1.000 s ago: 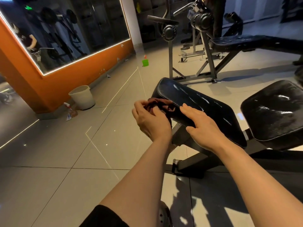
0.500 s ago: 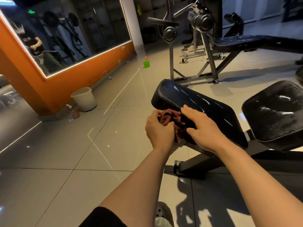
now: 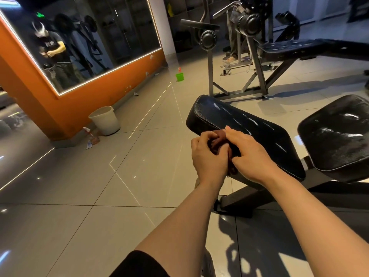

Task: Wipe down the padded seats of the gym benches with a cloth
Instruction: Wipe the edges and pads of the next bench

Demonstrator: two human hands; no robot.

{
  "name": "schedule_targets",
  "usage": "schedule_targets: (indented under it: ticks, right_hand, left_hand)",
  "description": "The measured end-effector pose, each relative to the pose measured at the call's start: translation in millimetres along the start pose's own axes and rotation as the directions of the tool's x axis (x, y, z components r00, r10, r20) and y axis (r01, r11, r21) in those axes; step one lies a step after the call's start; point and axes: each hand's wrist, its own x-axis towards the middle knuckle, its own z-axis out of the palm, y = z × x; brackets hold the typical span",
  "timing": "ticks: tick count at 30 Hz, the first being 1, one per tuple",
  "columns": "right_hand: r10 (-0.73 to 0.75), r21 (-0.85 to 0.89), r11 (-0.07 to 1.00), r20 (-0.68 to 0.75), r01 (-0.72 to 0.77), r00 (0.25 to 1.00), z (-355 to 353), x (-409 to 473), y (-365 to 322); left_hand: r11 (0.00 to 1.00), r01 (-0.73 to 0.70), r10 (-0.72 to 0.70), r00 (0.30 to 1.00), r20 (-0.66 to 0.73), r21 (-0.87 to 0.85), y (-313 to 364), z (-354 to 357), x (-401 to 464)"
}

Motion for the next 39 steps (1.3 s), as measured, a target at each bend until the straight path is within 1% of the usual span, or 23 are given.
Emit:
schedule_targets:
  ticks: [1, 2, 4, 5, 6, 7, 8, 10, 14, 16, 18, 19, 20, 21, 23, 24, 25, 26, 29, 32, 36, 38, 39]
  right_hand:
    - [0.001, -0.004, 1.000, 0.006, -0.001, 1.000, -1, 0, 0]
    - [-0.001, -0.012, 1.000, 0.012, 0.001, 1.000, -1, -1, 0]
    - [-0.009, -0.030, 1.000, 0.026, 0.010, 1.000, -3, -1, -1]
    - [-0.011, -0.034, 0.999, 0.031, 0.013, 0.999, -3, -1, 0]
    - [-0.011, -0.035, 0.999, 0.031, 0.012, 0.999, -4, 0, 0]
    - [-0.008, -0.036, 0.999, 0.027, 0.009, 1.000, -4, 0, 1]
    - [-0.005, -0.037, 0.999, 0.021, 0.006, 1.000, -3, 0, 1]
    - [-0.009, -0.043, 0.999, 0.014, 0.010, 1.000, -3, 1, 1]
    - [-0.017, -0.035, 0.999, 0.011, 0.017, 1.000, -3, 3, 3]
    - [-0.027, -0.021, 0.999, 0.012, 0.027, 1.000, -3, 2, 3]
    - [-0.024, 0.000, 1.000, 0.016, 0.024, 1.000, -5, -2, 5]
    - [-0.013, 0.003, 1.000, 0.002, 0.013, 1.000, -7, -5, 7]
    - [0.014, 0.008, 1.000, -0.032, -0.014, 0.999, -10, -8, 11]
    - [0.058, 0.018, 0.998, -0.076, -0.057, 0.995, -13, -11, 17]
    - [0.151, 0.038, 0.988, -0.135, -0.147, 0.979, -22, -17, 28]
    - [0.183, 0.041, 0.983, -0.131, -0.179, 0.974, -26, -19, 33]
    - [0.203, 0.041, 0.979, -0.114, -0.200, 0.972, -29, -21, 36]
    - [0.214, 0.035, 0.977, -0.092, -0.212, 0.972, -30, -23, 38]
    - [0.229, 0.018, 0.973, -0.047, -0.228, 0.972, -28, -29, 39]
    - [0.225, -0.018, 0.974, -0.018, -0.226, 0.974, -28, -30, 36]
    - [0.216, -0.052, 0.975, 0.001, -0.215, 0.976, -30, -31, 32]
    - [0.214, -0.082, 0.973, -0.009, -0.214, 0.977, -30, -31, 28]
    - [0.203, -0.095, 0.974, -0.028, -0.205, 0.979, -30, -30, 26]
  left_hand:
    - [1.000, 0.012, -0.012, 1.000, 0.016, 0.009, -1, -1, -1]
    - [1.000, 0.008, -0.007, 1.000, -0.016, 0.020, -2, -3, 0]
    - [1.000, 0.019, -0.022, 0.980, -0.199, -0.015, -2, -9, 10]
    - [0.997, 0.042, -0.059, 0.951, -0.303, -0.063, -1, -13, 17]
    - [0.992, 0.060, -0.100, 0.921, -0.376, -0.115, 2, -16, 23]
    - [0.987, 0.074, -0.127, 0.906, -0.405, -0.143, 5, -18, 28]
    - [0.987, 0.083, -0.130, 0.911, -0.391, -0.136, 6, -16, 31]
    - [0.994, 0.068, -0.091, 0.947, -0.308, -0.083, 4, -10, 28]
    - [0.999, -0.015, 0.024, 0.976, -0.217, 0.041, 0, 1, 9]
    - [0.996, -0.045, 0.051, 0.995, -0.080, 0.077, 0, 5, -1]
    - [0.996, -0.040, 0.034, 0.997, 0.068, 0.081, -1, 10, -14]
    - [0.996, -0.032, 0.025, 0.996, 0.086, 0.083, -1, 13, -18]
    - [0.996, -0.020, 0.016, 0.998, 0.054, 0.085, -1, 14, -20]
    - [0.997, -0.002, 0.004, 1.000, -0.021, 0.075, 1, 15, -18]
    - [0.999, 0.043, -0.038, 0.974, -0.225, 0.016, 8, 11, -8]
    - [0.998, 0.063, -0.066, 0.948, -0.311, -0.020, 10, 8, -1]
    - [0.996, 0.081, -0.093, 0.927, -0.362, -0.047, 11, 6, 5]
    - [0.994, 0.094, -0.110, 0.922, -0.372, -0.060, 11, 6, 10]
    - [0.993, 0.113, -0.119, 0.950, -0.288, -0.036, 10, 15, 5]
    - [0.996, 0.087, -0.084, 0.977, -0.198, 0.009, 9, 24, -10]
    - [0.996, 0.083, -0.083, 0.997, 0.003, 0.036, 9, 28, -23]
    - [0.995, 0.098, -0.098, 0.995, 0.009, 0.015, 11, 24, -22]
    - [0.994, 0.110, -0.110, 0.993, -0.035, 0.004, 13, 20, -19]
